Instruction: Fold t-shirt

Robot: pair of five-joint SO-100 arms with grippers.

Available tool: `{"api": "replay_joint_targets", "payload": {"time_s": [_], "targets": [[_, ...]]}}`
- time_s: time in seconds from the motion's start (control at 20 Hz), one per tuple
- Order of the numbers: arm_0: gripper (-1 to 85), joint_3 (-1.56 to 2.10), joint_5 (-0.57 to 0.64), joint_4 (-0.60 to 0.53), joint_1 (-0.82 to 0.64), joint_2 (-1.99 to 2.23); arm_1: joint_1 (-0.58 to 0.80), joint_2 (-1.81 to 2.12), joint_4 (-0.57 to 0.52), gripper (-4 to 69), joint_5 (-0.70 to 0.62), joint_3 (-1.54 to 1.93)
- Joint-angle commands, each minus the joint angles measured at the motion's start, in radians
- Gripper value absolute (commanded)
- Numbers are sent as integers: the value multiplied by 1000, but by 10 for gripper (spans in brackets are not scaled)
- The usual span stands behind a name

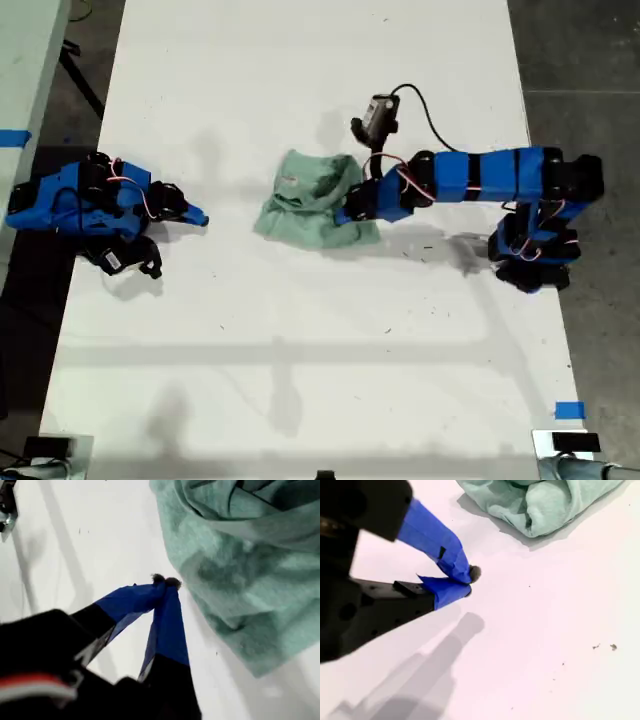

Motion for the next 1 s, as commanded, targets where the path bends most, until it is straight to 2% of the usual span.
{"api": "replay_joint_targets", "payload": {"time_s": [0.0, 0.2, 0.55, 0.65, 0.8, 0.95], "targets": [[0, -2, 0, 5, -14, 3, -34, -169, 14, -11, -32, -273], [0, -2, 0, 5, -12, 3, -51, -356, 71, -11, -44, -476], [0, -2, 0, 6, -12, 3, -11, -397, 66, -11, -77, -485], [0, -2, 0, 6, -11, 3, 46, -422, 67, -11, -129, -502], [0, -2, 0, 6, -12, 3, 210, -456, 48, -11, -258, -522], [0, -2, 2, 6, -12, 3, 382, -451, 118, -11, -374, -667]]}}
